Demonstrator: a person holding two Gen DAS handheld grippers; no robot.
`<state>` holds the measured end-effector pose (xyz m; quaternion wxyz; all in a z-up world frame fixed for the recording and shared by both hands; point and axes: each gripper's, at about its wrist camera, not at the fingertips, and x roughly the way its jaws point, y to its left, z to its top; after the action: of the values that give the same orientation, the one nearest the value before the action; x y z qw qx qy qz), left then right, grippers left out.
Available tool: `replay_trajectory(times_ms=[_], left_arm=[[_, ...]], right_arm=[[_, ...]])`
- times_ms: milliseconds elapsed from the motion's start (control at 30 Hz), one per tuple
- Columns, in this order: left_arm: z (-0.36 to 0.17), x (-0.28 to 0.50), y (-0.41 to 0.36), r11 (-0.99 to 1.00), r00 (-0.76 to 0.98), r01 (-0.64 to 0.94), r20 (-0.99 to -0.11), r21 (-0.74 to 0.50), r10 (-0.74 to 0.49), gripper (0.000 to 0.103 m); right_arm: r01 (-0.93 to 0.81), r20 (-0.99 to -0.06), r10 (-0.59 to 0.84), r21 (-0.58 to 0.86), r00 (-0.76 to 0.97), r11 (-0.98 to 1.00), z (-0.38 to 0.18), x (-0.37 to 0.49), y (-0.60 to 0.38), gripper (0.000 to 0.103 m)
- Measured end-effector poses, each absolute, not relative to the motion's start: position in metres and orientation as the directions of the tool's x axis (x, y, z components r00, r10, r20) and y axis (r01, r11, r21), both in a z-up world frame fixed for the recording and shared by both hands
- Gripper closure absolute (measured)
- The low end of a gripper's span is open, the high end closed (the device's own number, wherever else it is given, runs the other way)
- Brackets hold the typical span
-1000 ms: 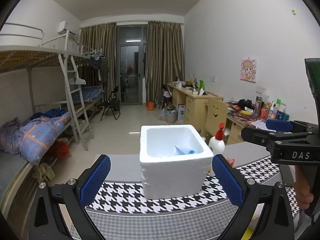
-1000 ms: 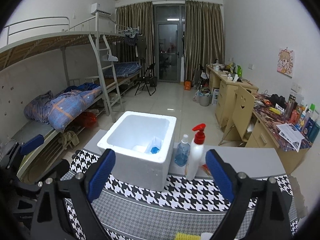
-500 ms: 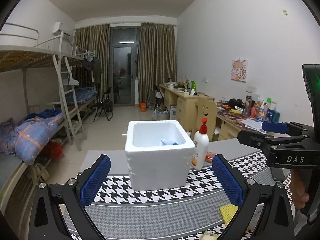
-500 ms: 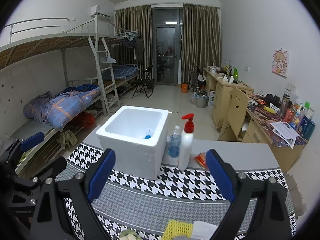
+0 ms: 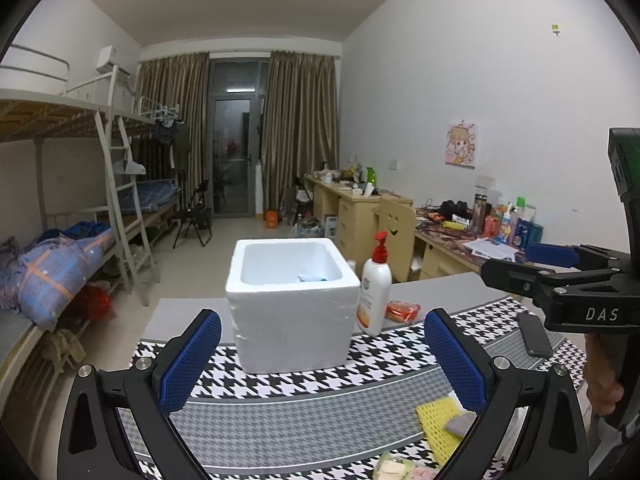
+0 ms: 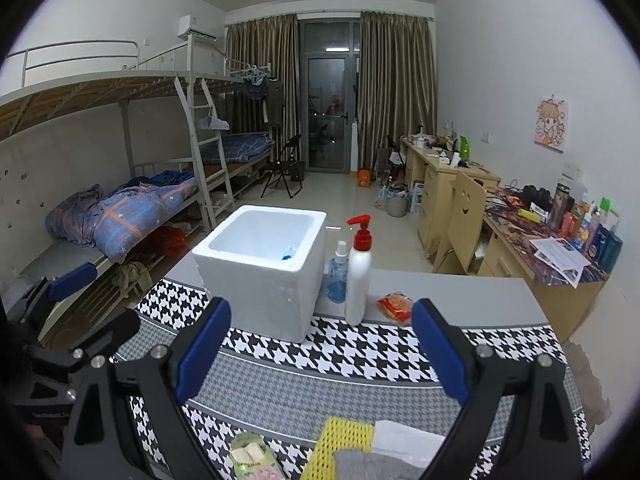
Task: Organize soft objects
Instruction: 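Move both tools back toward the soft items on the houndstooth table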
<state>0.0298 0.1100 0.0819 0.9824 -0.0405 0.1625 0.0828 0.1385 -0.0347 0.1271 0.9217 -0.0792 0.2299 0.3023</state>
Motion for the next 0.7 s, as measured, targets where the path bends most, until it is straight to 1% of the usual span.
replay_trajectory(times_ms=[300, 467, 700], left_arm=[[0.073, 0.022, 0.101, 0.985, 0.936, -0.169, -0.320, -0.042, 0.147, 0.001], [0.064, 0.019, 0.094, 0.988, 0.938, -0.146, -0.326, -0.051, 0.121, 0.001], [0.056, 0.013, 0.081, 0.992, 0.943, -0.118, -0.320, -0.049, 0.096, 0.001]], right_arm=[[-0.573, -0.469, 0.504, -0.006, 0.726, 0.820, 0.120, 0.123, -0.056, 0.009], [-0.573, -0.473, 0.504, -0.002, 0.723, 0.820, 0.106, 0.118, -0.064, 0.009], [-0.555, -0.452, 0.496, 0.004, 0.741, 0.832, 0.093, 0.109, -0.080, 0.009]])
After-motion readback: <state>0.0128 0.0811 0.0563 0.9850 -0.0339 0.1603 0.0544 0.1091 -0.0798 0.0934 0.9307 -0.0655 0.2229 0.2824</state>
